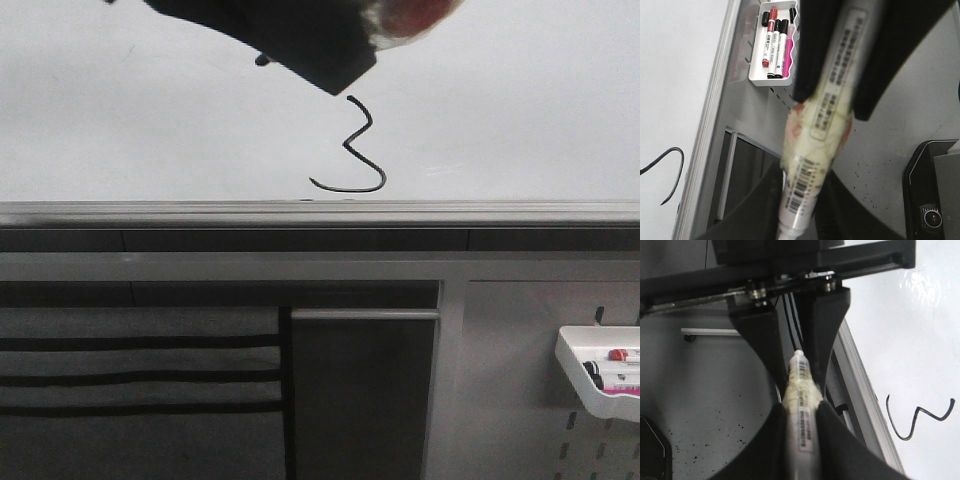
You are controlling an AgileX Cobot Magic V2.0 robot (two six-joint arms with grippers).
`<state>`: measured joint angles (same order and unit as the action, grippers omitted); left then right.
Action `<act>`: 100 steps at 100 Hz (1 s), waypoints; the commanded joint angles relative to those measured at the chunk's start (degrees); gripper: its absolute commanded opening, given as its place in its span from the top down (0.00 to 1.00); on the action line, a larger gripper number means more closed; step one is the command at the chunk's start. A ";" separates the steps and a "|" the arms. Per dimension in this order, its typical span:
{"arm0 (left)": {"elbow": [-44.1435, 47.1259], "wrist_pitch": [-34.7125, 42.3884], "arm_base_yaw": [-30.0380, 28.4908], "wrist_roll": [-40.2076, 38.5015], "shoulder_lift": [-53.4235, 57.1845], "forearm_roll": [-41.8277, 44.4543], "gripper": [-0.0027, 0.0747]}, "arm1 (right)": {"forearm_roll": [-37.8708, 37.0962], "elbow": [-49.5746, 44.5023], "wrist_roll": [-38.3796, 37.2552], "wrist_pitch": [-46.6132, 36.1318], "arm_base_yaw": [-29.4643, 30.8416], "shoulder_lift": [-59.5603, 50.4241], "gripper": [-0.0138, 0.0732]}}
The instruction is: Write number 3 on whiteboard
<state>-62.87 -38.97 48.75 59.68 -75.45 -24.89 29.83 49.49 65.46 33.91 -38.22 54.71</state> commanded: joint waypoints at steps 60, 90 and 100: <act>-2.09 2.54 0.56 -0.43 1.51 -1.50 0.99 | 2.52 1.59 0.54 -2.07 -0.06 -0.42 0.89; -2.09 2.21 -0.03 -2.02 1.51 -1.50 0.99 | 2.52 1.59 -0.66 -4.77 1.13 -0.55 0.50; -1.95 2.08 -2.69 -5.96 1.51 -1.50 0.99 | 2.52 1.59 -2.03 -5.02 3.75 -1.52 0.43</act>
<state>-62.96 -40.12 47.94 57.35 -75.45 -24.57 30.79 49.49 64.64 32.70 -36.61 54.80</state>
